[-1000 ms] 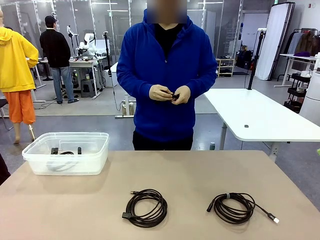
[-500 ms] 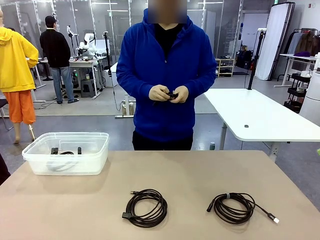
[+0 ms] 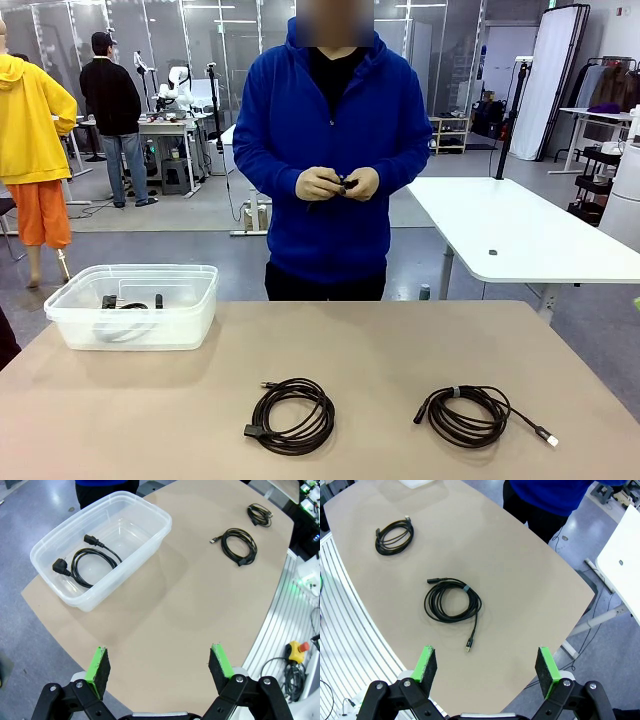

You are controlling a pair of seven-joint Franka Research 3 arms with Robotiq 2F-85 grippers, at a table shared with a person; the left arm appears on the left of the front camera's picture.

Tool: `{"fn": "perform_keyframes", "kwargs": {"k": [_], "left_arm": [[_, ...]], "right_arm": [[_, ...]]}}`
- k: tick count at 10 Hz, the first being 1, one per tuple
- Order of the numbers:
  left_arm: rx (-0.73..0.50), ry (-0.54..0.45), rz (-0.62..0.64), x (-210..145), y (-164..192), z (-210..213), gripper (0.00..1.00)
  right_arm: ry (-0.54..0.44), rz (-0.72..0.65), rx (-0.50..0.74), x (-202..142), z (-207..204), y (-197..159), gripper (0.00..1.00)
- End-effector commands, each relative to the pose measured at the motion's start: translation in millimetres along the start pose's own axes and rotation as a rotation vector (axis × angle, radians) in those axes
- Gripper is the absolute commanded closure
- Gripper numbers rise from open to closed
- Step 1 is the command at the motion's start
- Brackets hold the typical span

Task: Organize and store the cables.
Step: Place the Power Cable into the Organizing box.

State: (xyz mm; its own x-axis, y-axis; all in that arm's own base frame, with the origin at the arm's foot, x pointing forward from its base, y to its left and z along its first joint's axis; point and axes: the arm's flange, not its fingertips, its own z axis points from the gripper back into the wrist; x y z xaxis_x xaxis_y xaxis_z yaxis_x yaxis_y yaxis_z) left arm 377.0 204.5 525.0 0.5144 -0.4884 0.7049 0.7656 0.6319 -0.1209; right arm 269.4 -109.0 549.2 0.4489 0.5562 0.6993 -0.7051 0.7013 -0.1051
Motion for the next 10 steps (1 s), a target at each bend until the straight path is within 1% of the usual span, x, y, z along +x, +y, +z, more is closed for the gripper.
{"fn": "perform_keyframes", "kwargs": {"k": [1,10], "left_arm": [[0.010,0.002,-0.008,1.1,-2.6,1.4,0.00],[0.010,0.002,-0.008,1.1,-2.6,1.4,0.00]], "right_arm": [[-0.002,0.016,0.004,-2.0,0.8,-0.4,0.00],[-0.002,0.016,0.004,-2.0,0.8,-0.4,0.00]]}}
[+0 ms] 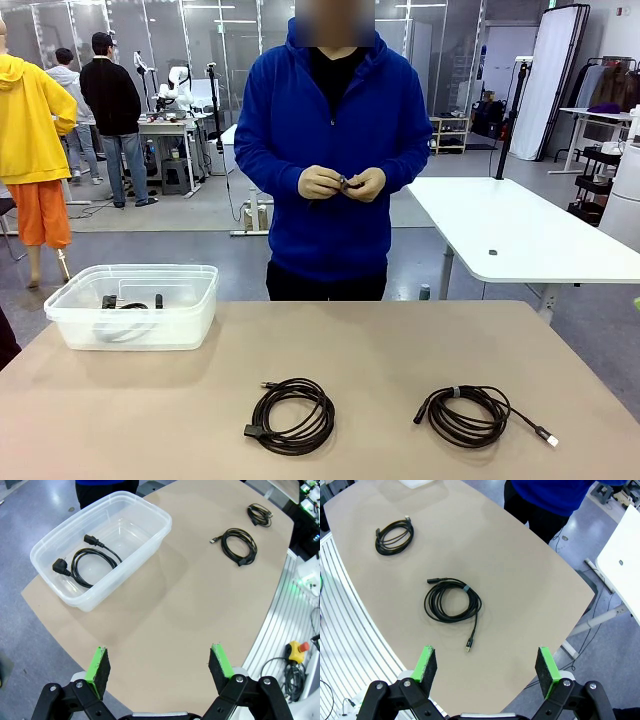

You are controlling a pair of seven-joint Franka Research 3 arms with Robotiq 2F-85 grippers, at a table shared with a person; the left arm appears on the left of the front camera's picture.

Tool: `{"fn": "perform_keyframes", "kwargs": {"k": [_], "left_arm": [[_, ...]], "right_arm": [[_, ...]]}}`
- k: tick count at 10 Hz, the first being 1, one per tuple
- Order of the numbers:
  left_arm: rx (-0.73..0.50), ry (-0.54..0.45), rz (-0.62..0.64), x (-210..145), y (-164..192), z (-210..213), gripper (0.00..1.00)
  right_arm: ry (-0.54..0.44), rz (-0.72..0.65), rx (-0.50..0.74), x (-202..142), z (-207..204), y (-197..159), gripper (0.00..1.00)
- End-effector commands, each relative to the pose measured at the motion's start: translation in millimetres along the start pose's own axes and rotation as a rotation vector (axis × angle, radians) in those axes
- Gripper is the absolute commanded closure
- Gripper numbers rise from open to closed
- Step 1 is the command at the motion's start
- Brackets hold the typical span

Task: Organize and store the cables.
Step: Place the Power Cable into the Organizing box.

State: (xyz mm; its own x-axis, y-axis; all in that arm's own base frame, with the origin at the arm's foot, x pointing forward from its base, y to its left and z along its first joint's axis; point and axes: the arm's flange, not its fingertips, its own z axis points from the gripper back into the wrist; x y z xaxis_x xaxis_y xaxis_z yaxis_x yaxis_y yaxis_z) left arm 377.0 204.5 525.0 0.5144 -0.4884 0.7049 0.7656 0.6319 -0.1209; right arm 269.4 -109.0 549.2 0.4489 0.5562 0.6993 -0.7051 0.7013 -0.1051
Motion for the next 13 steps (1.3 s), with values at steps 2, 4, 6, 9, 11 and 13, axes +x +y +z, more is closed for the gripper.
{"fn": "perform_keyframes", "kwargs": {"k": [2,4,6,9,11,13], "left_arm": [[0.010,0.002,-0.008,1.1,-2.6,1.4,0.00],[0.010,0.002,-0.008,1.1,-2.6,1.4,0.00],[0.010,0.002,-0.008,1.1,-2.6,1.4,0.00],[0.010,0.002,-0.008,1.1,-2.6,1.4,0.00],[0.010,0.002,-0.008,1.1,-2.6,1.4,0.00],[0.010,0.002,-0.008,1.1,-2.6,1.4,0.00]], "right_arm": [[-0.002,0.016,0.004,-2.0,0.8,-0.4,0.00],[-0.002,0.016,0.004,-2.0,0.8,-0.4,0.00],[-0.002,0.016,0.004,-2.0,0.8,-0.4,0.00],[-0.002,0.016,0.004,-2.0,0.8,-0.4,0.00],[-0.002,0.016,0.004,-2.0,0.8,-0.4,0.00],[-0.002,0.016,0.004,-2.0,0.8,-0.4,0.00]]}}
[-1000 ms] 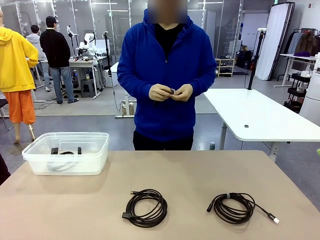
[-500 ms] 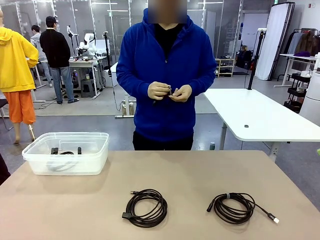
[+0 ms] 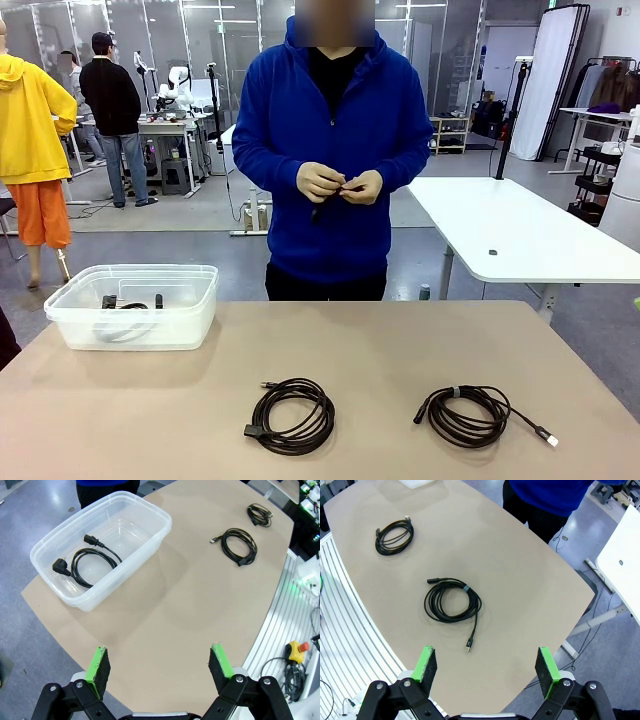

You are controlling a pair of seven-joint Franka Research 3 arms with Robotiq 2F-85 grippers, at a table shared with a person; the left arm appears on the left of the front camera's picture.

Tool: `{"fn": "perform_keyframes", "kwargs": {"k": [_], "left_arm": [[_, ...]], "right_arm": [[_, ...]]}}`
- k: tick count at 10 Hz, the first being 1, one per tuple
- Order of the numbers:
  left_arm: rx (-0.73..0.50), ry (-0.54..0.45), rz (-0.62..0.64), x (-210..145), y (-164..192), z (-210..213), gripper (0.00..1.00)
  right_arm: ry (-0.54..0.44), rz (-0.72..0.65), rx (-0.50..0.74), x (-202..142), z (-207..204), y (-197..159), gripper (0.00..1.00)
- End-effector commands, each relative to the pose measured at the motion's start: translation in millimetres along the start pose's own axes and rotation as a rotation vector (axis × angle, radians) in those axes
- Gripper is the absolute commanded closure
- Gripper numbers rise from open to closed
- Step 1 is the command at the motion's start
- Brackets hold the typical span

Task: Organize and store the cables.
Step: Place the Power Cable into the Organizing box.

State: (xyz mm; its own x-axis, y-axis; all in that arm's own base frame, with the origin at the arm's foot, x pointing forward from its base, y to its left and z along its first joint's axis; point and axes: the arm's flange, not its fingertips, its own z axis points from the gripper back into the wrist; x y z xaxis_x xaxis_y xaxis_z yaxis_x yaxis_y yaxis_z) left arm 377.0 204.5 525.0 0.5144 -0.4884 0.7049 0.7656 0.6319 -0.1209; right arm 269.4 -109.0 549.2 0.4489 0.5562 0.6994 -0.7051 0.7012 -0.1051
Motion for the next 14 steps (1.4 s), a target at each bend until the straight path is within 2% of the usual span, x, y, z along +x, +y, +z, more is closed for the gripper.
{"fn": "perform_keyframes", "kwargs": {"k": [1,14], "left_arm": [[0.010,0.002,-0.008,1.1,-2.6,1.4,0.00],[0.010,0.002,-0.008,1.1,-2.6,1.4,0.00]], "right_arm": [[-0.002,0.016,0.004,-2.0,0.8,-0.4,0.00],[-0.002,0.016,0.004,-2.0,0.8,-0.4,0.00]]}}
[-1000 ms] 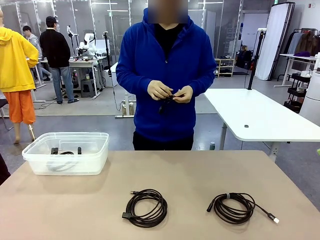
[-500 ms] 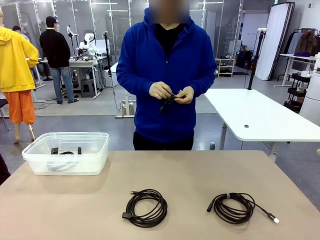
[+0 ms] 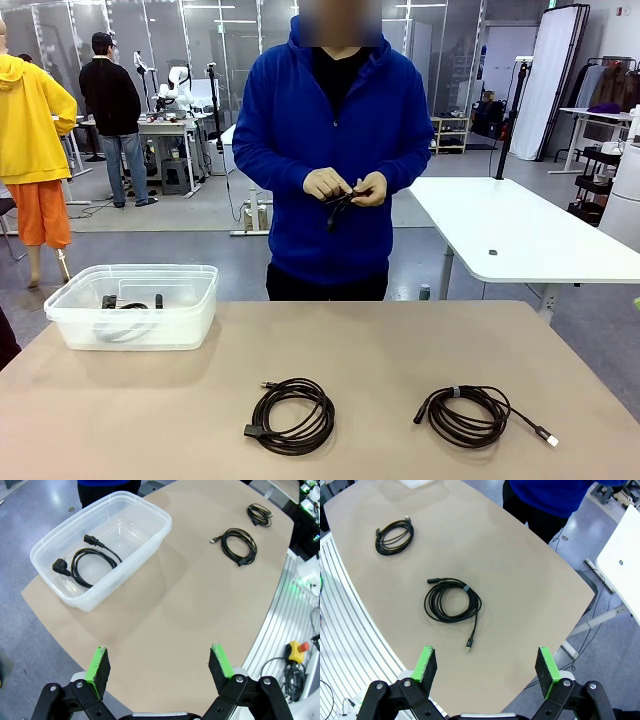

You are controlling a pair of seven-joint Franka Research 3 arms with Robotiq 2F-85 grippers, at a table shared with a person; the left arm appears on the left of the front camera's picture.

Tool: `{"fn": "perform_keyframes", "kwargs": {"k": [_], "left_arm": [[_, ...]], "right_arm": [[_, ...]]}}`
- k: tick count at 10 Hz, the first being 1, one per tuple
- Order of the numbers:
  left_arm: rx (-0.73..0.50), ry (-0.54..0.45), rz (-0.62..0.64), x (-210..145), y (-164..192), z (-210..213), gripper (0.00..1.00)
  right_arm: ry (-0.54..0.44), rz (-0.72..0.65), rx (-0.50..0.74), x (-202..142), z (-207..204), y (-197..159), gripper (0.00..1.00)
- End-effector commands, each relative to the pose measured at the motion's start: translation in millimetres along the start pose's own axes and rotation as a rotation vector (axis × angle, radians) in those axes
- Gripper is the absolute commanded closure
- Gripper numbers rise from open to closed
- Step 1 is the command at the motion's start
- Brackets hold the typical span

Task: Organize and store the cables.
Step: Place the Power Cable into the Organizing box.

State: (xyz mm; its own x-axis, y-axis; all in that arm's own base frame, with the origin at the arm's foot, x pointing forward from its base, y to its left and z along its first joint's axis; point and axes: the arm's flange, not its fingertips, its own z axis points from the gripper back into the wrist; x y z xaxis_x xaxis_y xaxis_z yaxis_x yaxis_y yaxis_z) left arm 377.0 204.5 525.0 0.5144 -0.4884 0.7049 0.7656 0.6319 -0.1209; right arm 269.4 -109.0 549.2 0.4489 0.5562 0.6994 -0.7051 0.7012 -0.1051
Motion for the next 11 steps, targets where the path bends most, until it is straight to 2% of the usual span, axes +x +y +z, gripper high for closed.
{"fn": "perform_keyframes", "kwargs": {"k": [1,11], "left_arm": [[0.010,0.002,-0.008,1.1,-2.6,1.4,0.00],[0.010,0.002,-0.008,1.1,-2.6,1.4,0.00]], "right_arm": [[-0.002,0.016,0.004,-2.0,0.8,-0.4,0.00],[-0.002,0.016,0.004,-2.0,0.8,-0.4,0.00]]}}
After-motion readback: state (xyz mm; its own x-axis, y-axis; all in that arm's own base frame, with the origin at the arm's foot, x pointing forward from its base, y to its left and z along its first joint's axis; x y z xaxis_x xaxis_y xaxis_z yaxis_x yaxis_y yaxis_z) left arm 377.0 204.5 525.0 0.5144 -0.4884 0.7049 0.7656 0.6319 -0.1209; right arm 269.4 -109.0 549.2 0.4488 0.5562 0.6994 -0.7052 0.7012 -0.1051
